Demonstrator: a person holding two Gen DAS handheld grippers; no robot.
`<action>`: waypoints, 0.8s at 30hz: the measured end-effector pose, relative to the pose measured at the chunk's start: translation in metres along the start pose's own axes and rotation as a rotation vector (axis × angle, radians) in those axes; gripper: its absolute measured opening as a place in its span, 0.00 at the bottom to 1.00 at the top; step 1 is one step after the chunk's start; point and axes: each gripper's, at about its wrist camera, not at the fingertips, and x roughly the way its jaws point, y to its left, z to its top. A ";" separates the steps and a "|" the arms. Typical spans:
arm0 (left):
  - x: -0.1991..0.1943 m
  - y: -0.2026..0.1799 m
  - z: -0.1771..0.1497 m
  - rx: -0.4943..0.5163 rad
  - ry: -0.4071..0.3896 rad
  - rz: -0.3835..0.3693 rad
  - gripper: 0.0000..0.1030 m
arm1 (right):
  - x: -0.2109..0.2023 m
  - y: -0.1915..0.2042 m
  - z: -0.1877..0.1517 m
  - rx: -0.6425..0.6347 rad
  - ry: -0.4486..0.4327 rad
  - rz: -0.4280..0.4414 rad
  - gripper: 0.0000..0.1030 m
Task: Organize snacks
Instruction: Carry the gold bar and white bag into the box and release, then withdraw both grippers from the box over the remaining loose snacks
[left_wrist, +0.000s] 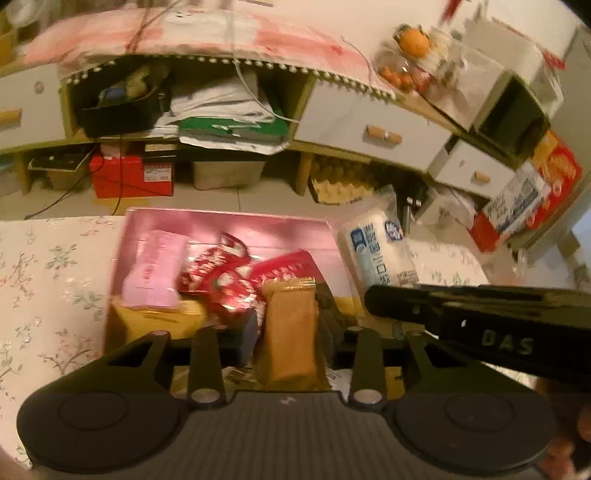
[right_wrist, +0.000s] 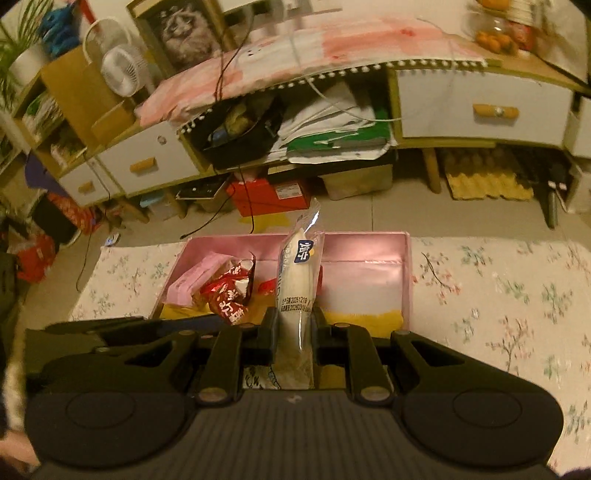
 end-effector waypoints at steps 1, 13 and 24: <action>-0.004 0.004 0.001 -0.014 -0.008 -0.007 0.42 | 0.002 0.000 0.001 -0.009 0.001 0.000 0.15; -0.049 0.055 -0.012 -0.235 -0.023 -0.021 0.43 | 0.004 0.002 0.005 0.031 -0.016 0.008 0.26; -0.091 0.059 -0.046 -0.212 0.013 0.091 0.43 | -0.041 -0.008 -0.033 0.204 0.013 0.025 0.27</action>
